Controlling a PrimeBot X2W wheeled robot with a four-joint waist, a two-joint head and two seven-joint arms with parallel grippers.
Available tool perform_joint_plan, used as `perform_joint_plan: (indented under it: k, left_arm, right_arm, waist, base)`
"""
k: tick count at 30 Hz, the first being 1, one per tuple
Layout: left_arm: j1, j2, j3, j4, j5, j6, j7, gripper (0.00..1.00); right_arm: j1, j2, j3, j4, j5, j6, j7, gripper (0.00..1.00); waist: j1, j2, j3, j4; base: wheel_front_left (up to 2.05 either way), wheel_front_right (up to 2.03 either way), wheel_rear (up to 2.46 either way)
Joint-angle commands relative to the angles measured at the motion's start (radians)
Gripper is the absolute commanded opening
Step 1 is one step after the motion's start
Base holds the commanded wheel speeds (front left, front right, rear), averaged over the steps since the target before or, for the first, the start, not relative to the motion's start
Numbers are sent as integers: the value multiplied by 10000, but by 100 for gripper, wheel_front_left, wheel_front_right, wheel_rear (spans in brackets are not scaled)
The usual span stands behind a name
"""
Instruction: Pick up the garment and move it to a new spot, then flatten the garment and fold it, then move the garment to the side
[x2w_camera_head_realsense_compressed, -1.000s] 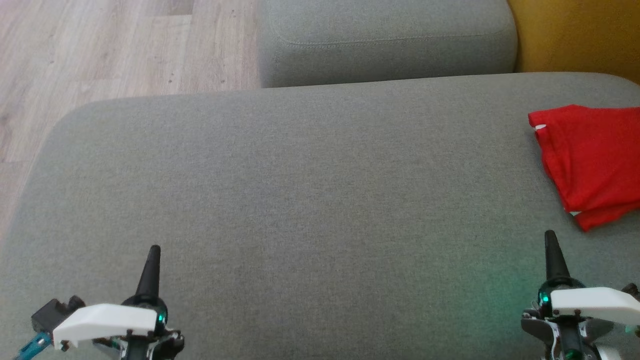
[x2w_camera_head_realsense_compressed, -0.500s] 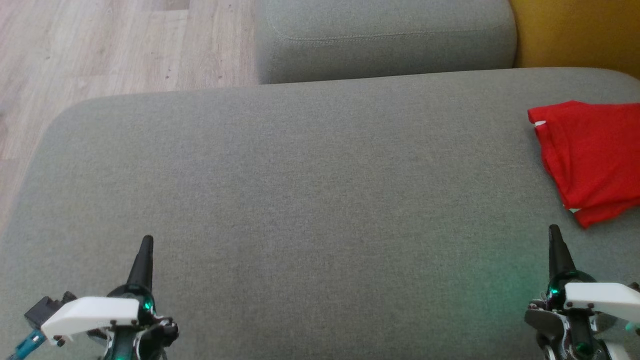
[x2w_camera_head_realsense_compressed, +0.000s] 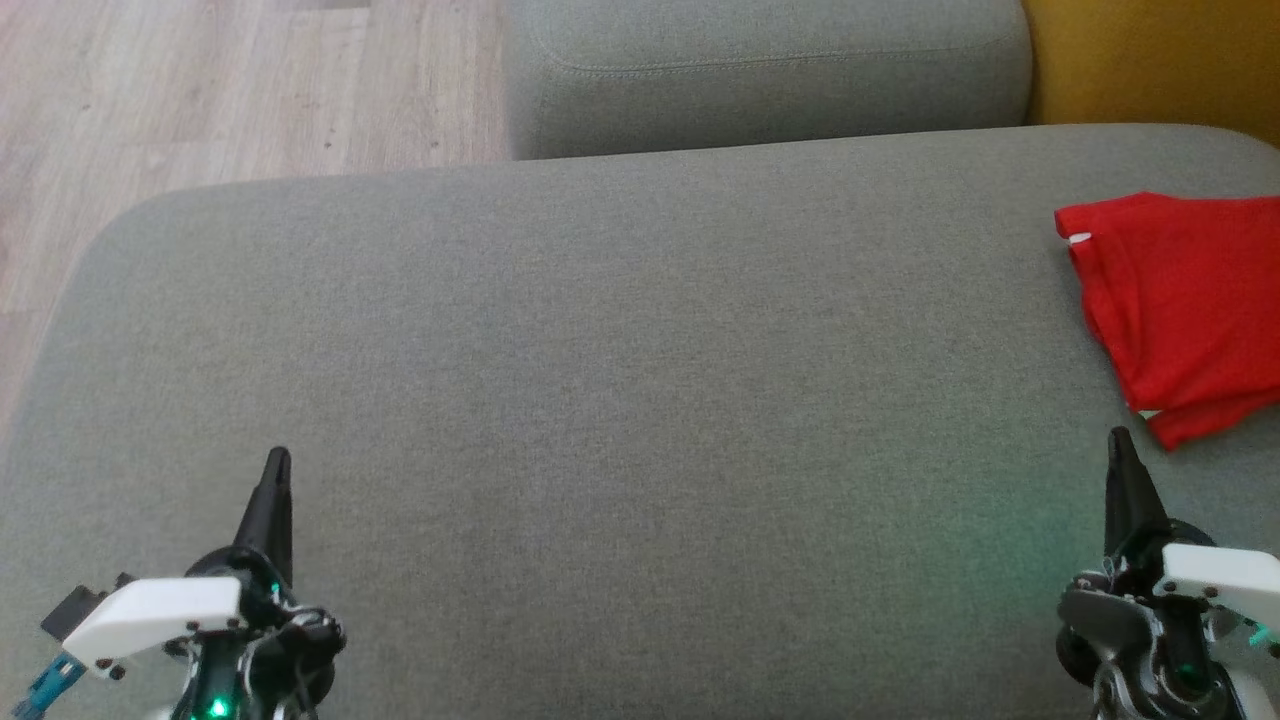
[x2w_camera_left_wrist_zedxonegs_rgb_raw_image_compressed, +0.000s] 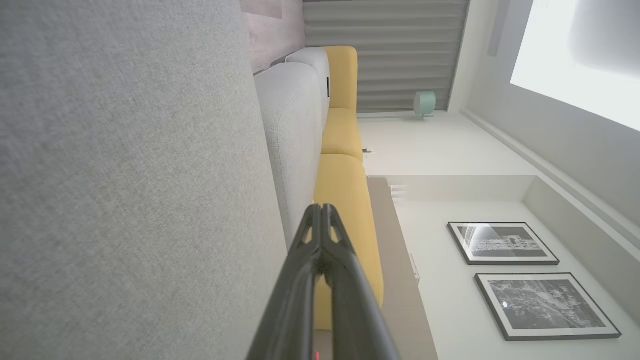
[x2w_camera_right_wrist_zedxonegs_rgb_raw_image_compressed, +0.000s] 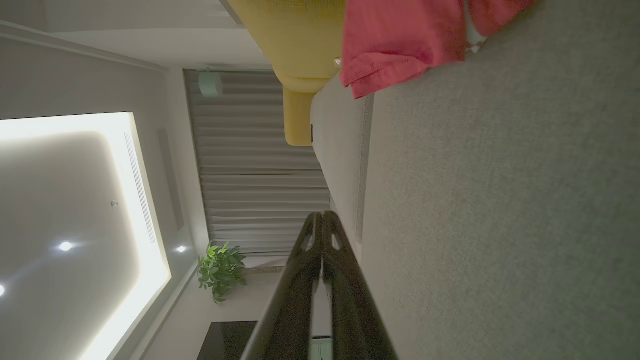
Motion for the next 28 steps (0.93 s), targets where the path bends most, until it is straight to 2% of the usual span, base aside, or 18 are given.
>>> perform_joint_plan:
  k: [1,28]
  left_arm:
    - [-662,154,439,-246,-279,-84,96,0]
    - [-715,74,589,-212,-376,-104,233,0]
  right_arm:
    - [-552,-156,152,-380,300,68,140,0]
    - [-587,-122,81,-378,446,69,227,0]
  waist:
    - [0,0,7,-4]
    - [0,0,18,-9]
  base:
    - [0,0,0]
    - [0,0,0]
